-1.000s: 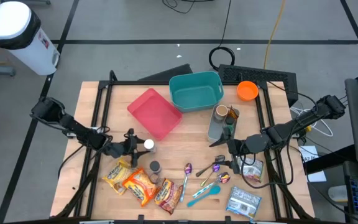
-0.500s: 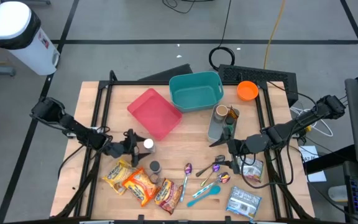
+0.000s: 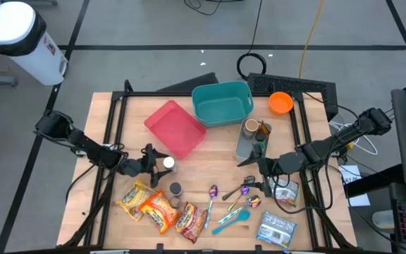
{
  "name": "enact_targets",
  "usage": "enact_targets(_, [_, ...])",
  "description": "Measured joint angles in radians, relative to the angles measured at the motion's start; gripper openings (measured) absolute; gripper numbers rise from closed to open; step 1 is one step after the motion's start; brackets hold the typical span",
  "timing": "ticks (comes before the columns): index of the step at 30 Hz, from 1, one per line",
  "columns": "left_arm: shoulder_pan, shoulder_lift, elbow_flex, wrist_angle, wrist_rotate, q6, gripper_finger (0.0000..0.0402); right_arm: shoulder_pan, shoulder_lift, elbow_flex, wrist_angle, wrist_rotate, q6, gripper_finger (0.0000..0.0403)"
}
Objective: Pick & Place Food Item
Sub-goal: Put the white spice bottle into the gray bin
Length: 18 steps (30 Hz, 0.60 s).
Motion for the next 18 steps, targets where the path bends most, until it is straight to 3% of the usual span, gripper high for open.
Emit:
enact_targets(7, [0.037,0.000,0.030,0.025,0.104,0.077,0.0309,0.000,0.000,0.000,0.000,0.000,0.000,0.0322])
enact_targets(18, [0.038,0.047,0.037,0.016,0.153,0.080,0.0269,0.000,0.000,0.000,0.000,0.000,0.000,0.0322])
